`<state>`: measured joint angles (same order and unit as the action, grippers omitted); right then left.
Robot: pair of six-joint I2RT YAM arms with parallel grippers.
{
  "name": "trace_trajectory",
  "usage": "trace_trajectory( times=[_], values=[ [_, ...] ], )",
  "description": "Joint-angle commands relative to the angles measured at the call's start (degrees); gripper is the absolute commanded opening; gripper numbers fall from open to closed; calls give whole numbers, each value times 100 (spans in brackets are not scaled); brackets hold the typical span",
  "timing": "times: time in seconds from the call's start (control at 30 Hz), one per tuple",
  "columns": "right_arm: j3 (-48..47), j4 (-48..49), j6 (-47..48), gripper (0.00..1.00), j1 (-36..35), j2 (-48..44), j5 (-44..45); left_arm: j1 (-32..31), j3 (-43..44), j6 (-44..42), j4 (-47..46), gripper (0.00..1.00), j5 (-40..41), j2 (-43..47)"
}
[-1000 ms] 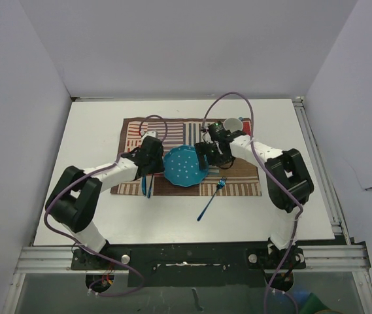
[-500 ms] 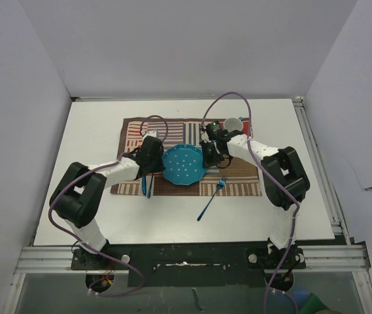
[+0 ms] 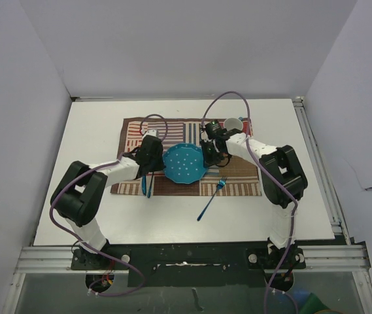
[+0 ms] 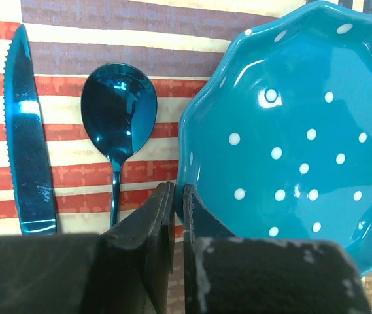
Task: Set the dinner table for one person
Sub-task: Adjust the plate on the napkin.
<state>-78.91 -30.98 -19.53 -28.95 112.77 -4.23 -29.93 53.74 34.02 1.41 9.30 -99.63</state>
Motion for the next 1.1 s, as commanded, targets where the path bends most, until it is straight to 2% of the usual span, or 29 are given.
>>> trace_trajectory(
  times=[0.0,0.67,1.07],
  values=[
    [-263,-11,301,0,-129,51,-101,-8,-56,23,-899,0,-222,-223],
    [-836,-2,400,0,-34,355,38,94,536,-107,-916,0,-534,-753],
    [-993,58,505,0,65,375,115,95,522,-119,-926,0,-360,-643]
  ],
)
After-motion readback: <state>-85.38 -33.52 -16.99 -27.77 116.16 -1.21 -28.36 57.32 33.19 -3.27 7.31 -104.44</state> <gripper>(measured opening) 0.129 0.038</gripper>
